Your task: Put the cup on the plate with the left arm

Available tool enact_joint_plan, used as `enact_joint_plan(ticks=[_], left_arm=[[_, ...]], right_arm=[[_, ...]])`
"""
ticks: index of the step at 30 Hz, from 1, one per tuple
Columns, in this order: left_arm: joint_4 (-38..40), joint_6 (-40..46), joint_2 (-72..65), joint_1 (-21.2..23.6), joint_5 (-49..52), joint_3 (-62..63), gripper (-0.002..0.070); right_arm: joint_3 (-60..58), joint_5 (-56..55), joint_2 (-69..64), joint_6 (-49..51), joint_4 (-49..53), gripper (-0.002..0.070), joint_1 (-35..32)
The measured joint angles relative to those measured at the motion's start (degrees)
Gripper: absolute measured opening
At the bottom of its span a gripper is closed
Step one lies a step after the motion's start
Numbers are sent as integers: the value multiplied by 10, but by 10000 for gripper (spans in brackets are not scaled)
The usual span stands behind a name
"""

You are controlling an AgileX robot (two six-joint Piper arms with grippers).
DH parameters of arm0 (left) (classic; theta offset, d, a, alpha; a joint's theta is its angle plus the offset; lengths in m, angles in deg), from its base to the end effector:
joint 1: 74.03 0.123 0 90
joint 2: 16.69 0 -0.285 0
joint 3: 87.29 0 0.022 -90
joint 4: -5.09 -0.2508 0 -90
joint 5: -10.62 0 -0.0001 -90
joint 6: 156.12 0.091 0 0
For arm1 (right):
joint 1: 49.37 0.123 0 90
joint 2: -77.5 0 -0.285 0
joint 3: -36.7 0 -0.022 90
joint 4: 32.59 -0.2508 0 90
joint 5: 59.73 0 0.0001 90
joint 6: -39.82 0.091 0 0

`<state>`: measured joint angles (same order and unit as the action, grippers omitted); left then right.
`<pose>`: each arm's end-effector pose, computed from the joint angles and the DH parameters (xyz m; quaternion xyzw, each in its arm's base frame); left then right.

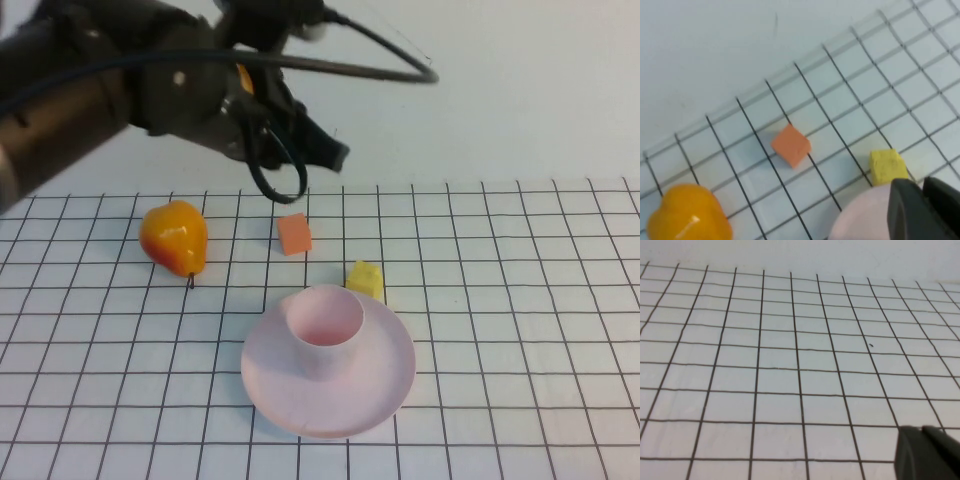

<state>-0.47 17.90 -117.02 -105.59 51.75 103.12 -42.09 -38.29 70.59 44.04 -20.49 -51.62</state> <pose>0.3187 -0.1889 0.3662 0.2208 0.8821 -0.0913 0.4060 0.0521 -0.0090 0.1719 -0.0108 0.8020 -0.0791 0.5920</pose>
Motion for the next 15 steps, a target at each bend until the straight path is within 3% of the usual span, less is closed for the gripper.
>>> enact_joint_plan(ticks=[7,11,15], left_arm=[[-91,-76,161,0,-80,-39,5],[-150,-118,285,0,-189,-143,3],[-173,-130,408,1,-237,-273,3]], right_arm=[[0,0,0,0,0,-2,0],[0,0,0,0,0,-2,0],[0,0,0,0,0,-2,0]])
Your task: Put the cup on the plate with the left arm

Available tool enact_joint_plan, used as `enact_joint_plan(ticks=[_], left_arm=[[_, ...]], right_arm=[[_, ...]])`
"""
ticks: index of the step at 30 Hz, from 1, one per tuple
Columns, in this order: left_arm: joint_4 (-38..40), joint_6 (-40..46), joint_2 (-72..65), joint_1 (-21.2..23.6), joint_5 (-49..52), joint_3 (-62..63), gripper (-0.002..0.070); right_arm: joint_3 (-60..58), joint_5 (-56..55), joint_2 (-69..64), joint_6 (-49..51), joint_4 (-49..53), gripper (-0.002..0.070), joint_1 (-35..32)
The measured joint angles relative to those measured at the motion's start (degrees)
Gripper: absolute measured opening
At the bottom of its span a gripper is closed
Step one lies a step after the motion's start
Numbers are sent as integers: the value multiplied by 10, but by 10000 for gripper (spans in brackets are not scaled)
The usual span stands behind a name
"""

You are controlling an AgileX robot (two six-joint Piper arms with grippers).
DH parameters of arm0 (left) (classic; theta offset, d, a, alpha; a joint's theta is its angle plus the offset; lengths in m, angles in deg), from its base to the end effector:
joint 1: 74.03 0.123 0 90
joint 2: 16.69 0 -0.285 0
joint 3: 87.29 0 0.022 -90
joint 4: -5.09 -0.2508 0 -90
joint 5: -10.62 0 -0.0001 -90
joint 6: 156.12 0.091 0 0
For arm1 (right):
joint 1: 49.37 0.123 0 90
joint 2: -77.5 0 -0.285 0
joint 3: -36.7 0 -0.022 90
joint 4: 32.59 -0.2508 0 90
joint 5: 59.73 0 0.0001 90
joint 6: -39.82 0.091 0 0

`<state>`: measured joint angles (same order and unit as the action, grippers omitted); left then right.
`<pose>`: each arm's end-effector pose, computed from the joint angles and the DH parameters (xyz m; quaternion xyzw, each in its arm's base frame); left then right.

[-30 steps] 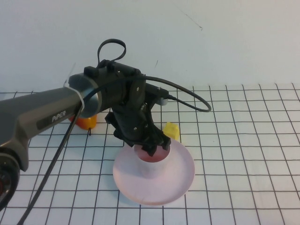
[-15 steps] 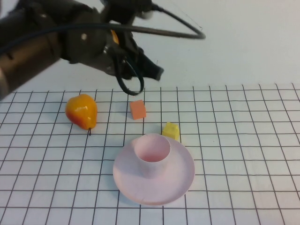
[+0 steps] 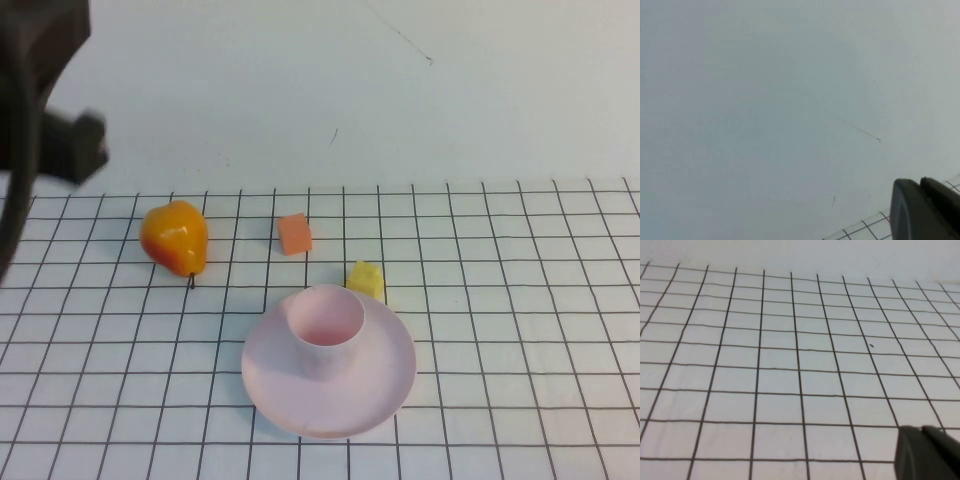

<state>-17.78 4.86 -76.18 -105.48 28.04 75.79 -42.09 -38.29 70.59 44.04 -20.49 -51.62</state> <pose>0.1627 -0.0870 0.4448 0.1745 0.7011 -0.1293 0.6792 0.0521 -0.0090 0.1719 -0.0108 0.8020 -0.0791 0.5920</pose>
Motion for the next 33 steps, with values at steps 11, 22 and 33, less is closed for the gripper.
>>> enact_joint_plan(ticks=[11,22,33], left_arm=[[-50,-39,279,0,-128,-339,1],[-55,-65,348,0,-167,-474,0],[-56,-65,348,0,-165,-483,-1]], right_arm=[[0,0,0,0,0,-2,0],[0,0,0,0,0,-2,0],[0,0,0,0,0,-2,0]])
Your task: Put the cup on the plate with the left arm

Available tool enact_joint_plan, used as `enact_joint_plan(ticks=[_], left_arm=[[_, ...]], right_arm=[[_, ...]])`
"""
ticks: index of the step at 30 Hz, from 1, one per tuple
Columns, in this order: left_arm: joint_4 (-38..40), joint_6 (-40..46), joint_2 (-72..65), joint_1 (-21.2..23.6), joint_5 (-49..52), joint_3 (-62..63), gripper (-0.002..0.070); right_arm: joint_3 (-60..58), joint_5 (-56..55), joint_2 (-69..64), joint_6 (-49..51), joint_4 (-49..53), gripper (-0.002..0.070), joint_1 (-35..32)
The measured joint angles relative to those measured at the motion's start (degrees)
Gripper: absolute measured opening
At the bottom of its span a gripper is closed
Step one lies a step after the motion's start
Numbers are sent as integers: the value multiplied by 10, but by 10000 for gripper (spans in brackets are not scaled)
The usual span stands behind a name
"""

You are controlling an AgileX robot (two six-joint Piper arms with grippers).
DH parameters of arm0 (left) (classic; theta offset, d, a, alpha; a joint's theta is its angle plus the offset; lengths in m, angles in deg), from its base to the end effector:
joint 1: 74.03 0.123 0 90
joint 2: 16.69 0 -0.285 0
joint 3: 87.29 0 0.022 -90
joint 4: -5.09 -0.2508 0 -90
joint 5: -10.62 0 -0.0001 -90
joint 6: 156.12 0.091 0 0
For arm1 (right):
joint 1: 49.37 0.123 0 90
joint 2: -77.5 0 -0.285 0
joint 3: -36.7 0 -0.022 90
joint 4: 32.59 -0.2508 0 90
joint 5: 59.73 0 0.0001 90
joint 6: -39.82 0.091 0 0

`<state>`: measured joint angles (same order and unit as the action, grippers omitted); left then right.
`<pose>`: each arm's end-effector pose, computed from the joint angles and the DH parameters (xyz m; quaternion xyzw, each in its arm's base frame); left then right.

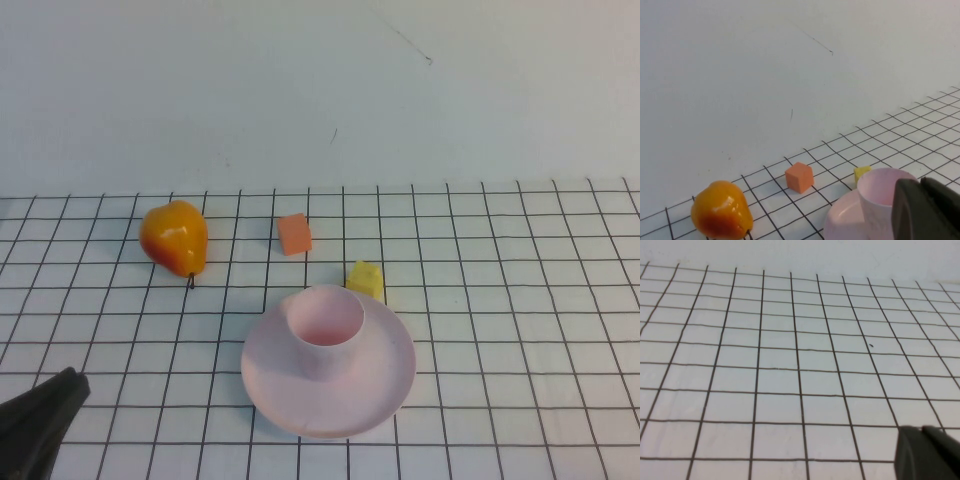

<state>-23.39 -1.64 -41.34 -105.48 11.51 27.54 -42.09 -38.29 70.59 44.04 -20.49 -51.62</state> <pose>0.0709 -0.0425 0.2636 0.2077 0.6798 -0.1705 0.6824 0.0521 -0.0090 0.1719 -0.0108 0.8020 -0.0791 0.5920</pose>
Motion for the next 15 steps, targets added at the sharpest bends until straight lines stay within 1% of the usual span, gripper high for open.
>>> enact_joint_plan(ticks=[6,9,11,13,15], left_arm=[[0,1,0,0,2,-8,-1],[17,-8,4,5,21,-15,-1],[47,-15,11,26,46,-18,-1],[94,-21,14,61,61,-22,-1],[126,-22,21,107,69,-30,-1]], right_arm=[[0,0,0,0,0,-2,0],[0,0,0,0,0,-2,0],[0,0,0,0,0,-2,0],[0,0,0,0,0,-2,0],[0,0,0,0,0,-2,0]])
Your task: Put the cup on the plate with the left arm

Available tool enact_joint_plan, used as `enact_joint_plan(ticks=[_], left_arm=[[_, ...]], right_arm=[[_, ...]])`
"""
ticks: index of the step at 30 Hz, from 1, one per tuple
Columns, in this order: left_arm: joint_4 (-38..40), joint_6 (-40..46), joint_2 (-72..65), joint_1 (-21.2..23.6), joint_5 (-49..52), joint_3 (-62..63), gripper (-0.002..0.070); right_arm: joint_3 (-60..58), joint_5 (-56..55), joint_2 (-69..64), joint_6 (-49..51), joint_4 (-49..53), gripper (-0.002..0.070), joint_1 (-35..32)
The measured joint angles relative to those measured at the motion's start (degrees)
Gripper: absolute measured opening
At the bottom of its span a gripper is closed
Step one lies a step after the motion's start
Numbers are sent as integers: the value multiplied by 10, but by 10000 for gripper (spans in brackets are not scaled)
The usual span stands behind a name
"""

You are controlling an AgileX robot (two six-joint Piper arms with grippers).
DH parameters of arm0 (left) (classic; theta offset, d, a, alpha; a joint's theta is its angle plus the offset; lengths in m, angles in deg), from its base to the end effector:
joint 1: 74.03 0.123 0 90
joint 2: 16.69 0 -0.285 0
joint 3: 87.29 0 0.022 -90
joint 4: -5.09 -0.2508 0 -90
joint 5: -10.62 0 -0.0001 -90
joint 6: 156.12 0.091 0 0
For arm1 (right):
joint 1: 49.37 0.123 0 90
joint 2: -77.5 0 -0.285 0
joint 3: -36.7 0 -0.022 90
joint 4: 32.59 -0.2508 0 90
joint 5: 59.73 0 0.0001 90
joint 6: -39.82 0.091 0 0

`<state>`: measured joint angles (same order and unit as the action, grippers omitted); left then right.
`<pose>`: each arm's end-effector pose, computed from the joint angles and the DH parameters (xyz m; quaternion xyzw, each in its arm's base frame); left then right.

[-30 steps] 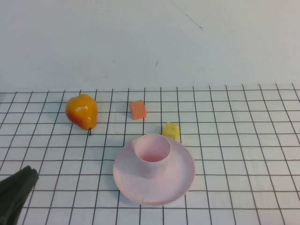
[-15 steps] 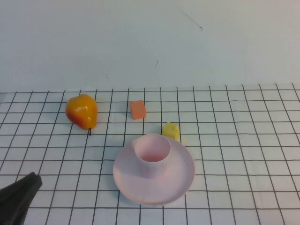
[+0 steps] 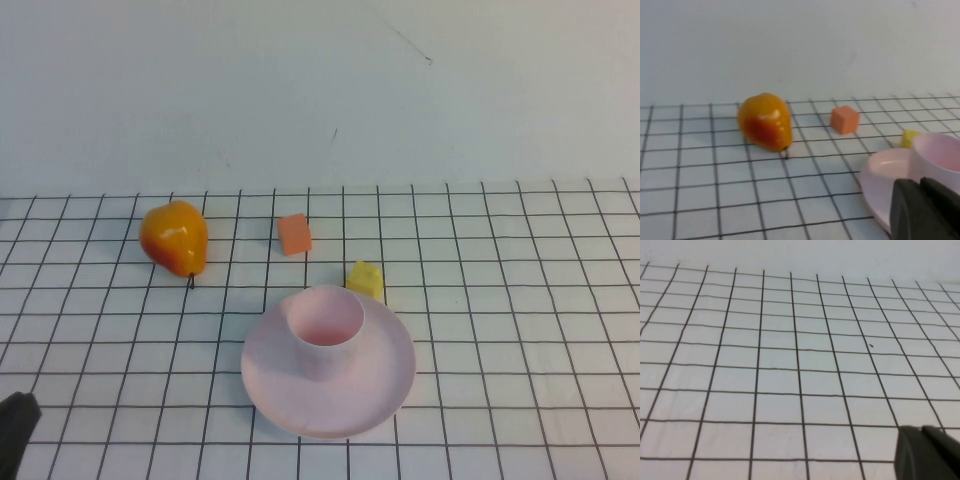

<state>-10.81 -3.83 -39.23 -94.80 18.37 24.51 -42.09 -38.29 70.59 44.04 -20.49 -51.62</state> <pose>0.0740 -0.0244 0.2379 0.0461 0.7544 -0.1710 0.6321 0.0521 -0.0090 0.1719 -0.0108 0.8020 -0.0791 0.5920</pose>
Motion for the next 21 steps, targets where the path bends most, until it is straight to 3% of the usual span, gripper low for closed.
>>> enact_joint_plan(ticks=[3,9,21], left_arm=[[17,0,15,62,3,-18,-1],[22,0,65,131,-49,-92,-1],[59,77,151,139,31,-106,-1]], right_arm=[[0,0,0,0,0,-2,0],[0,0,0,0,0,-2,0],[0,0,0,0,0,-2,0]])
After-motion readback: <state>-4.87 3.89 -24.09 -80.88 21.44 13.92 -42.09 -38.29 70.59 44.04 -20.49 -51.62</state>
